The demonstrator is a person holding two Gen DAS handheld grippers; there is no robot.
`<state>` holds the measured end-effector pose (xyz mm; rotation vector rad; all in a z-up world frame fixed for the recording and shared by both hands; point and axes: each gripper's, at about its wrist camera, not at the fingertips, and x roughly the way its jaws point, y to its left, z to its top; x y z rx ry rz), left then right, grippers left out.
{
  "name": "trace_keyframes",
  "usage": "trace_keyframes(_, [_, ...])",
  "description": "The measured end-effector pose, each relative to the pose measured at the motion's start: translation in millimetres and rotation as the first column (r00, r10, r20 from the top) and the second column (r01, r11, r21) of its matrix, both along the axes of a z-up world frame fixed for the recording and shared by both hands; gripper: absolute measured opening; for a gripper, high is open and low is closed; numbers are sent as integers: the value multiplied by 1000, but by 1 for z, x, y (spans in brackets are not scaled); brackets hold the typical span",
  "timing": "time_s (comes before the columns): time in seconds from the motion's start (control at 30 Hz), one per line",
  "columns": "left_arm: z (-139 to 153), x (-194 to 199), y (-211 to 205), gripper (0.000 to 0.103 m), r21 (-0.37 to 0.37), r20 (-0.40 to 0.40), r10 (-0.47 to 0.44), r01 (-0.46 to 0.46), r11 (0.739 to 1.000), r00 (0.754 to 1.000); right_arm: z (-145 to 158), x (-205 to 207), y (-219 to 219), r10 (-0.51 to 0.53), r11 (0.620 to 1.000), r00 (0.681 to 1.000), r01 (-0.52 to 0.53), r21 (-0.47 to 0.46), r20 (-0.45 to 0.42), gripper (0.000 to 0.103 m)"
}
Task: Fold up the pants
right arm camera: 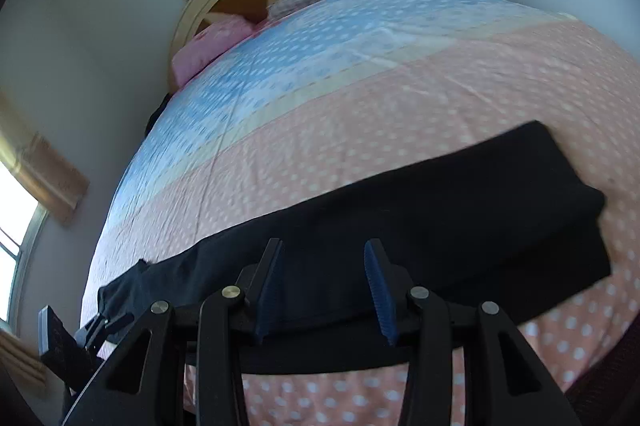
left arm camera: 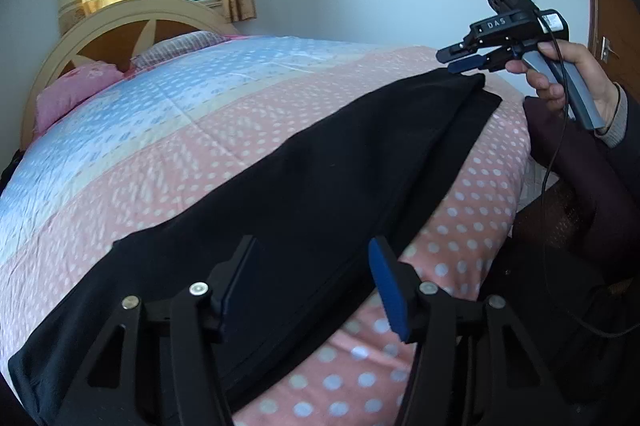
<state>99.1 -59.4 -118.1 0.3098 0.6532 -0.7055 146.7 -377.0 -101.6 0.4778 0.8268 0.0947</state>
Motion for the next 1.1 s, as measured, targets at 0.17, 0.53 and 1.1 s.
trace_keyframes(0.17, [-6,-1,-40,58,5,-34,-76,76,997,997,-14,-29,-61,-158,985,987,157,66,6,44])
trace_keyframes(0.53, [-21,15,-85,21,144,-57,-76,84,986,995,-52,-28,-97,-229,951,973,229,208,-25,44])
trace_keyframes(1.1, [0,33,-81,3,106,-38,-41,45,993,998,-27,15,-126,-255,946,965,238,220,53,4])
